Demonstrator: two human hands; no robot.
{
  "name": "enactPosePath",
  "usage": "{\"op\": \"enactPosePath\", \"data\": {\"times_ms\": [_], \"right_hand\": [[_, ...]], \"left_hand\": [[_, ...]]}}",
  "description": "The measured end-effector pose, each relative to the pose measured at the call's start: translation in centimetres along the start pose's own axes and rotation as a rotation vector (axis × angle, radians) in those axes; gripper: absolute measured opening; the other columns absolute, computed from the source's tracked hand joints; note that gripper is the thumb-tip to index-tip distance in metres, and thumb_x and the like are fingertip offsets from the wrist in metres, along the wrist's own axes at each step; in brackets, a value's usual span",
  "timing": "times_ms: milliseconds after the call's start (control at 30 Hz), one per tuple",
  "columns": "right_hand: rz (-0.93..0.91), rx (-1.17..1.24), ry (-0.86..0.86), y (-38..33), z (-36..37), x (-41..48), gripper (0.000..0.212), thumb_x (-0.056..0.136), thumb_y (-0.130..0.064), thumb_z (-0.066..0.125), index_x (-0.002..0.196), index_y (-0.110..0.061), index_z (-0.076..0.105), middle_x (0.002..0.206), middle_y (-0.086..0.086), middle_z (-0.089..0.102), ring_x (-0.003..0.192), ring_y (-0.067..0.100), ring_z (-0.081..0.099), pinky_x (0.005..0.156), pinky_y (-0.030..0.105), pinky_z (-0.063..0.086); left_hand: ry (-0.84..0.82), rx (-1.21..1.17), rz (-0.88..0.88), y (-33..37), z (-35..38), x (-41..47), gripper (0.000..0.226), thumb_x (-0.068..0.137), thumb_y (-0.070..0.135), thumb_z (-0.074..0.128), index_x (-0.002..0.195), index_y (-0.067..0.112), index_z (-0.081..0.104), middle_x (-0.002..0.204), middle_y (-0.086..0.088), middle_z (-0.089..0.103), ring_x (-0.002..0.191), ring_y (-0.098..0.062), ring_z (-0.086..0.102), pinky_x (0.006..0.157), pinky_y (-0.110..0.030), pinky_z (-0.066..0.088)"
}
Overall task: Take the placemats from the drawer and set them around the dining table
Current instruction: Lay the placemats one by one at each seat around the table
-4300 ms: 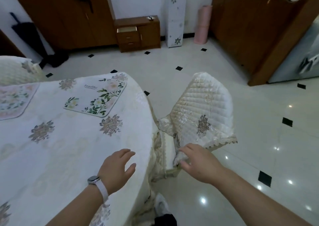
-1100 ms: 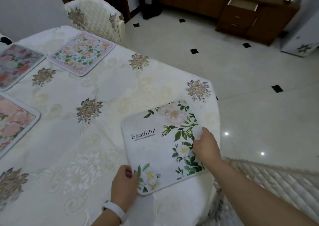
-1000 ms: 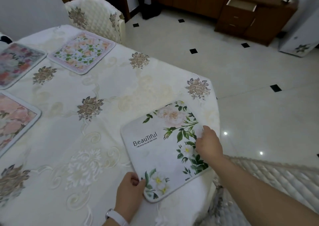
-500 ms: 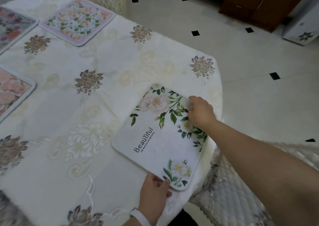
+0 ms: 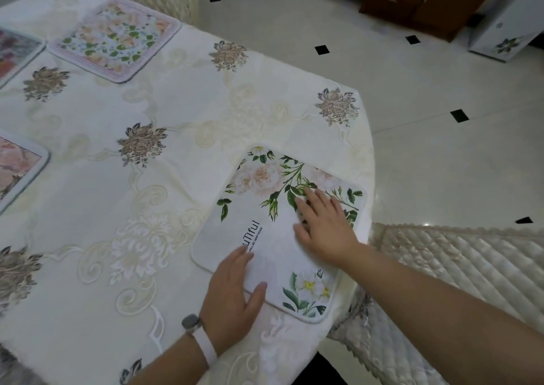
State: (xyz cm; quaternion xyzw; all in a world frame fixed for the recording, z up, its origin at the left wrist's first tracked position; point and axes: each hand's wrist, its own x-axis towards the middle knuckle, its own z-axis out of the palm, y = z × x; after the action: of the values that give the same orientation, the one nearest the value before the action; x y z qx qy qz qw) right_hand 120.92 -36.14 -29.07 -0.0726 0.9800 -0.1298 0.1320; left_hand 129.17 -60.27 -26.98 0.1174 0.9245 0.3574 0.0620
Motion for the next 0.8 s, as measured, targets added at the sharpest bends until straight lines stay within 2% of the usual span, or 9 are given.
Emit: {"op": "enactPosePath", "data": {"times_ms": [67,133,167,300,400,500,633,800], "right_hand": [[-0.041,-0.047,-0.042,-1.5,1.2,-0.7,0.064,0.100,-0.053,0.017,0.157,-0.027,0.004,0.166,0.003,-0.006,0.151,0.025,-0.014,0.120,0.047,-0.010],[-0.066,-0.075,-0.043,-2.8,2.2,-1.1,0.065,0.099,-0.057,0.010,0.156,-0.029,-0.003,0.165,0.002,-0.013,0.149,0.024,-0.020,0.119,0.049,-0.012],[-0.070,-0.081,-0.042,-3.2,2.5,-1.1,0.066,0.098,-0.059,0.010,0.156,-0.029,-0.002,0.165,0.001,-0.012,0.150,0.023,-0.019,0.119,0.049,-0.012],[-0.103,-0.079,-0.021,-3.2,2.5,0.1,0.070,0.096,-0.063,0.015,0.157,-0.030,0.006,0.166,-0.002,-0.003,0.152,0.021,-0.010,0.119,0.049,-0.012],[-0.072,-0.057,0.006,-2.1,1.6,3.3,0.071,0.096,-0.063,0.013,0.158,-0.029,0.003,0.166,-0.004,-0.001,0.152,0.021,-0.006,0.120,0.048,-0.011],[-0.021,-0.003,0.028,-0.6,0.4,7.1,0.073,0.095,-0.061,0.015,0.157,-0.028,-0.002,0.166,-0.006,-0.002,0.152,0.021,-0.005,0.121,0.048,-0.008],[-0.016,0.015,0.058,2.2,-0.3,8.6,0.075,0.093,-0.064,0.019,0.157,-0.030,0.003,0.166,-0.006,0.003,0.152,0.022,0.000,0.121,0.046,-0.004],[0.107,0.000,0.113,4.7,-0.5,7.2,0.075,0.093,-0.067,0.015,0.157,-0.029,0.010,0.167,-0.002,0.005,0.152,0.022,0.000,0.121,0.046,-0.002]], "left_hand": [[-0.189,0.223,0.073,-1.4,-0.4,3.6,0.074,0.089,0.055,0.037,0.145,0.007,0.039,0.155,-0.012,0.032,0.142,-0.027,0.029,0.116,-0.042,0.021],[-0.341,0.451,0.117,-3.2,-0.4,7.0,0.081,0.089,0.067,0.016,0.154,0.019,0.014,0.162,-0.002,0.003,0.150,-0.022,0.001,0.118,-0.040,0.000],[-0.354,0.514,0.146,-3.9,-0.3,8.5,0.079,0.089,0.068,0.010,0.154,0.023,0.007,0.162,0.001,-0.003,0.149,-0.019,-0.006,0.118,-0.040,-0.004],[-0.359,0.608,0.240,-4.6,0.2,13.9,0.073,0.094,0.064,0.006,0.154,0.024,0.010,0.163,-0.001,0.006,0.149,-0.019,0.000,0.118,-0.047,0.005],[-0.337,0.614,0.264,-3.4,1.7,17.5,0.074,0.093,0.063,0.004,0.154,0.022,0.005,0.164,0.000,0.001,0.148,-0.013,-0.008,0.119,-0.043,-0.002],[-0.302,0.587,0.222,-1.7,3.1,21.4,0.078,0.091,0.063,0.004,0.155,0.019,0.004,0.164,0.002,-0.001,0.148,-0.012,-0.008,0.119,-0.041,-0.004],[-0.289,0.586,0.229,-0.6,4.4,24.6,0.077,0.091,0.067,0.005,0.155,0.024,0.007,0.164,0.001,0.002,0.149,-0.015,-0.006,0.119,-0.044,-0.002],[-0.272,0.625,0.209,-0.7,4.6,25.0,0.073,0.092,0.068,0.007,0.155,0.032,0.003,0.164,0.005,-0.002,0.149,-0.014,-0.008,0.119,-0.044,-0.002]]}}
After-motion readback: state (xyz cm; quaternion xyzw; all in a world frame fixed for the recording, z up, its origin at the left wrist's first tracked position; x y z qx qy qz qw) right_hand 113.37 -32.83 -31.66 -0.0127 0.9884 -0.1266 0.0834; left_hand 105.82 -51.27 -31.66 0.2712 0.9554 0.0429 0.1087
